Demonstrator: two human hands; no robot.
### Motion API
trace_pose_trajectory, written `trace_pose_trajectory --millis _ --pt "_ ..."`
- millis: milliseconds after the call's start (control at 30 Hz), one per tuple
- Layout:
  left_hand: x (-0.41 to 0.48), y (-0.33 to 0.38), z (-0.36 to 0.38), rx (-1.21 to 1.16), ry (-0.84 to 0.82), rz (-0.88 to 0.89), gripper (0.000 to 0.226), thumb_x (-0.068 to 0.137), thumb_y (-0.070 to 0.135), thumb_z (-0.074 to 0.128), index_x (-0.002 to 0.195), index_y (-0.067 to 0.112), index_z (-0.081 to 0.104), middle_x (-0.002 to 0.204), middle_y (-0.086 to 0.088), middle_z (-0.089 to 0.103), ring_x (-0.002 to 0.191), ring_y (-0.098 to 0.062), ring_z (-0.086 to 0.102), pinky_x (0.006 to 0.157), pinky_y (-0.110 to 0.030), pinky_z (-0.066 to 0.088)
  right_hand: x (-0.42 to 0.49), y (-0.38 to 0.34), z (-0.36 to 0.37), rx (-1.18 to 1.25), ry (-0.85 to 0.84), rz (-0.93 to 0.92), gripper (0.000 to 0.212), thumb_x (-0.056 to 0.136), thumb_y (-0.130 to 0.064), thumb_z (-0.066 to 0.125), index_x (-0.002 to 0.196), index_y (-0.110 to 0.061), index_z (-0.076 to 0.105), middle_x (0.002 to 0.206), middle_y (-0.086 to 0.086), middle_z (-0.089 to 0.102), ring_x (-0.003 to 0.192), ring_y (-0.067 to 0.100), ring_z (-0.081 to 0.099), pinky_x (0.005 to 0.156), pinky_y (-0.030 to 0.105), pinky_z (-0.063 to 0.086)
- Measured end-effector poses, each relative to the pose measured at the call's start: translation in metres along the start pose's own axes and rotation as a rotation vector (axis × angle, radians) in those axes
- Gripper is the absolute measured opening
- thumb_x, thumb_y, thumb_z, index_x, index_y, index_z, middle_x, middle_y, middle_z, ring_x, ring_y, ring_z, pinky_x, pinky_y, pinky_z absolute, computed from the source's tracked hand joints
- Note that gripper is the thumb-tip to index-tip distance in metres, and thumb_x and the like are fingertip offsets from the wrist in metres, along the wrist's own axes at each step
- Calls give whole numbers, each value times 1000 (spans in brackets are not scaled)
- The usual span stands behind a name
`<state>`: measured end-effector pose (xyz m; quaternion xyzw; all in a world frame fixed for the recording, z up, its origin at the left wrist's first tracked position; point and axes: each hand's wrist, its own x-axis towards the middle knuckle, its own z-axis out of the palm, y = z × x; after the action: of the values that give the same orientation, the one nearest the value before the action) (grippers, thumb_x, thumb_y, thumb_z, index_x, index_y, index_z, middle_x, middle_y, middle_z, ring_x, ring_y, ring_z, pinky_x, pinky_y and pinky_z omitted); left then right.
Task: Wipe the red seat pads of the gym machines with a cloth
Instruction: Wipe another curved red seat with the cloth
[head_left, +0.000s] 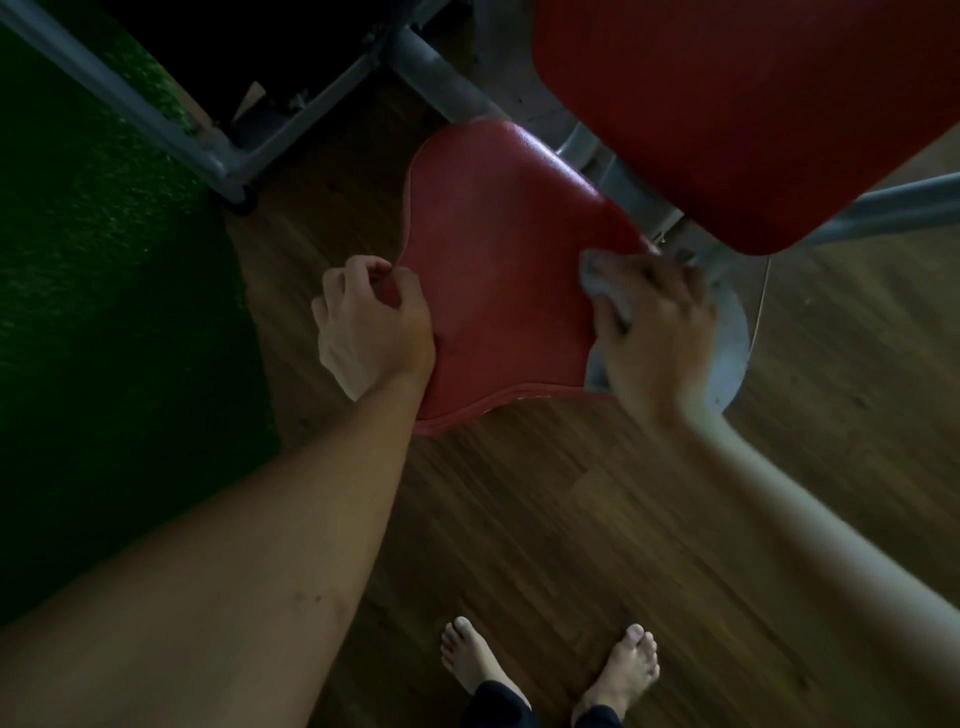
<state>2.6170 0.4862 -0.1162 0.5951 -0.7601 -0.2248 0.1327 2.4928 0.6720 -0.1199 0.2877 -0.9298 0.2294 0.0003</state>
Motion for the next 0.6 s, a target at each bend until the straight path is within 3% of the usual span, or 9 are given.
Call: trace_pose_trajectory --millis 100,200,367,400,500,600 --pt "-1 1 0 9 1 -8 29 96 51 48 115 33 60 128 8 58 109 -14 52 80 -30 35 -22 4 1 67 -95 -323 31 98 -25 62 128 -28 67 128 -3 64 125 26 53 107 40 37" --pt "0 2 0 11 6 -4 29 96 50 49 116 32 60 127 7 58 110 -16 53 80 -31 36 -11 23 -11 236 -192 -429 38 96 -22 67 134 -25 64 137 1 59 133 24 49 111 43 39" --pt "0 2 -1 31 13 1 31 97 49 49 118 29 61 127 4 58 110 -18 53 79 -31 34 6 28 -30 437 -126 -198 39 97 -21 65 135 -16 61 131 6 51 124 10 48 109 23 37" --pt "-1 3 -1 33 13 1 31 97 49 49 118 29 61 127 3 58 111 -18 53 79 -32 34 7 31 -32 405 -118 -160 40 96 -22 64 136 -18 60 131 5 51 124 12 48 109 25 38" --pt "-1 3 0 39 13 -6 31 98 49 49 118 29 61 129 4 58 112 -19 53 80 -32 33 8 38 -33 136 -105 -89 43 96 -28 63 138 -30 59 131 -1 57 128 23 46 109 46 40" --pt "-1 3 0 39 5 -4 29 98 49 49 116 30 60 128 3 58 113 -20 52 80 -32 33 6 30 -34 82 -167 8 46 96 -23 62 141 -29 57 139 1 55 132 27 40 111 41 38"
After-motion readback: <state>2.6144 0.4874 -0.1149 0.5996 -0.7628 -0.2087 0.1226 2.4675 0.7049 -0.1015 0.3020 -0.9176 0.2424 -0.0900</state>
